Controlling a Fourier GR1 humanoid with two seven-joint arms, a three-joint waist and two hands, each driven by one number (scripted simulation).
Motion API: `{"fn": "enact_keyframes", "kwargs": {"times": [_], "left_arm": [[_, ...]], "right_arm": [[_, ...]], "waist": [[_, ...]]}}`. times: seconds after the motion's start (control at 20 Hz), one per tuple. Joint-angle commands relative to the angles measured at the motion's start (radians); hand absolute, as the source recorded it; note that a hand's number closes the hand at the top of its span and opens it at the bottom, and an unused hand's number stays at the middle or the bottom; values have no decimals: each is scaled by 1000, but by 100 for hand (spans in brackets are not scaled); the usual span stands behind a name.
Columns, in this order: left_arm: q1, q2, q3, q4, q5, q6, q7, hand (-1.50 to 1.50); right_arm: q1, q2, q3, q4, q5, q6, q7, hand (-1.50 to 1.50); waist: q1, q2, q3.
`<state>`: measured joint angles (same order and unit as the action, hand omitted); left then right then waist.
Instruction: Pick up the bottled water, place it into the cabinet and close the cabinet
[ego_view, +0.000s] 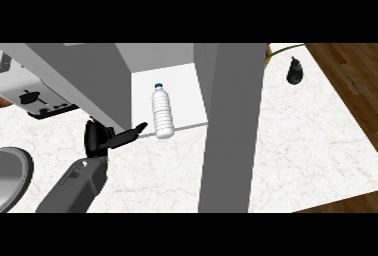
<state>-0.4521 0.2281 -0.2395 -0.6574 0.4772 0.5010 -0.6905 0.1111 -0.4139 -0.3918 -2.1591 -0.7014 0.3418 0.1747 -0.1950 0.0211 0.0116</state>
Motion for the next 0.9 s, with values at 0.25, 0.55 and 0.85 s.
{"fn": "enact_keyframes", "kwargs": {"times": [0.25, 0.55, 0.85], "left_arm": [[-252, -150, -18, -37, 23, -67, 24, 150], [-238, -189, -28, -21, 35, -120, 11, 150], [-203, -220, -27, -28, 71, -205, -13, 150]], "right_arm": [[14, 0, 5, -13, 6, 5, 9, -150], [27, 1, -5, -17, 34, 16, -3, -150], [42, -29, -30, -43, 12, 30, 19, -150]], "waist": [[2, -4, -16], [51, -10, -14], [77, -15, -15]]}}
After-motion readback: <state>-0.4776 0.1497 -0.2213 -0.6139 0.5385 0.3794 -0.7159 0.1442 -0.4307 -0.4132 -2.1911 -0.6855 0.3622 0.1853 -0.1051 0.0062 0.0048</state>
